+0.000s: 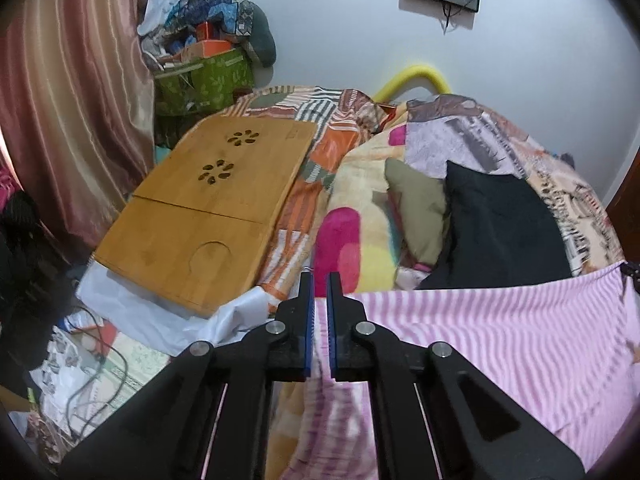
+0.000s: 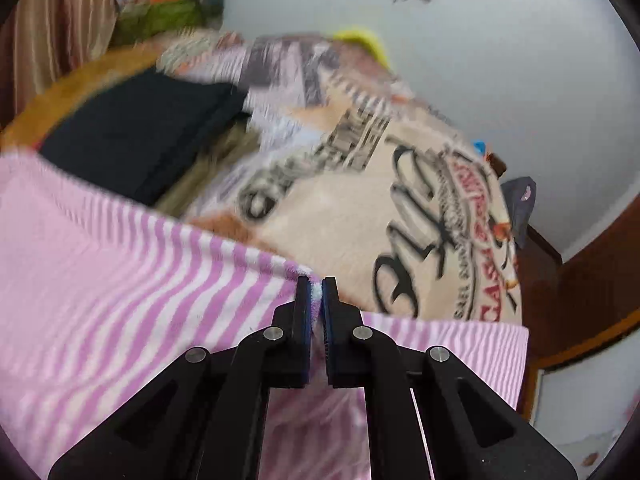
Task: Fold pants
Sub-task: 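Lift the waistband with both grippers and fold the pants over toward the legs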
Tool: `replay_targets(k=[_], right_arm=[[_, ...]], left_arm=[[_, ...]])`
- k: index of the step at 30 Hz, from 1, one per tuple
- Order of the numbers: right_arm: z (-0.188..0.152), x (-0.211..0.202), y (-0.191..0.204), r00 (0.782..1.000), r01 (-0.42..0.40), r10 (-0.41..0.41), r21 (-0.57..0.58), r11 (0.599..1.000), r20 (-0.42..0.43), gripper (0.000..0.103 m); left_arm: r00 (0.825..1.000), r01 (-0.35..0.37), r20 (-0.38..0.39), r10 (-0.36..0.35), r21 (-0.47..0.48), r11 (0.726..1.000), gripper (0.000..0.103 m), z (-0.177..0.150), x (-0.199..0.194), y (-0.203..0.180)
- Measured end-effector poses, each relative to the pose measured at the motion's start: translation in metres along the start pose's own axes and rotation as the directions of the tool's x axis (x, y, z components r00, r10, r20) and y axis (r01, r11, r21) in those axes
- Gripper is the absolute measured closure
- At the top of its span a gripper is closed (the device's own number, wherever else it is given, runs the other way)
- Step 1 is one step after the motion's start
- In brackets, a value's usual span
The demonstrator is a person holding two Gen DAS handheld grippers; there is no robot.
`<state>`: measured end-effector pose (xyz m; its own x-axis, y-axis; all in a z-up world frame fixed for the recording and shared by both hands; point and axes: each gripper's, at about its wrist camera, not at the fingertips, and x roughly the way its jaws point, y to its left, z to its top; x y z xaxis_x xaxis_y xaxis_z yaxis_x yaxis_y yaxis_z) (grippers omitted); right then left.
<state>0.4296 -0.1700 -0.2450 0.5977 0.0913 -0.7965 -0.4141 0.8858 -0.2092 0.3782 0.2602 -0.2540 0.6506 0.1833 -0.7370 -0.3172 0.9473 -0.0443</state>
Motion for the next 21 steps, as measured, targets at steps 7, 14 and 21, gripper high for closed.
replay_targets(k=[7, 14, 21], right_arm=[[-0.004, -0.017, 0.012, 1.0, -0.013, 0.014, -0.039, 0.999, 0.002, 0.099], [-0.019, -0.008, 0.005, 0.998, -0.054, 0.054, 0.029, 0.998, -0.009, 0.099], [-0.022, 0.012, 0.006, 0.998, -0.055, 0.056, 0.033, 0.998, -0.031, 0.099]], left_arm=[[0.978, 0.111, -0.169, -0.124, -0.088, 0.99, 0.088, -0.007, 0.042, 0.0], [0.956, 0.018, -0.294, -0.021, -0.014, 1.0, 0.039, -0.018, 0.099, -0.008], [0.931, 0.014, -0.366, -0.023, -0.025, 1.0, 0.062, -0.023, 0.137, -0.003]])
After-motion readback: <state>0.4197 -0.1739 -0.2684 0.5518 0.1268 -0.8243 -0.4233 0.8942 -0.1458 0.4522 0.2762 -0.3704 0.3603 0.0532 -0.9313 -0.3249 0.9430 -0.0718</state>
